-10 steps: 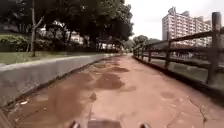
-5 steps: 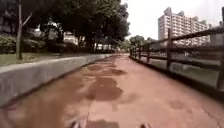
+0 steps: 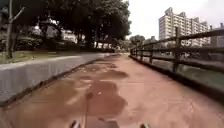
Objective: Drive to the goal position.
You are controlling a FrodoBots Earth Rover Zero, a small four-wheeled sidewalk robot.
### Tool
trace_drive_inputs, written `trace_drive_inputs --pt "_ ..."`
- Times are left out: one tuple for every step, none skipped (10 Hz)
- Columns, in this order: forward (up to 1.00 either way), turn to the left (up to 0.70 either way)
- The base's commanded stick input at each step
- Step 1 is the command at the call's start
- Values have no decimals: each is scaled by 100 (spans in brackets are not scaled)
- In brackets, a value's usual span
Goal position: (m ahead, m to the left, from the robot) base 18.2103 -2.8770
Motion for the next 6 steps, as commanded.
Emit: trace_drive_inputs --pt "70 0" --pt "70 0" --pt "70 0" --pt "70 0" --pt "70 0" --pt "70 0"
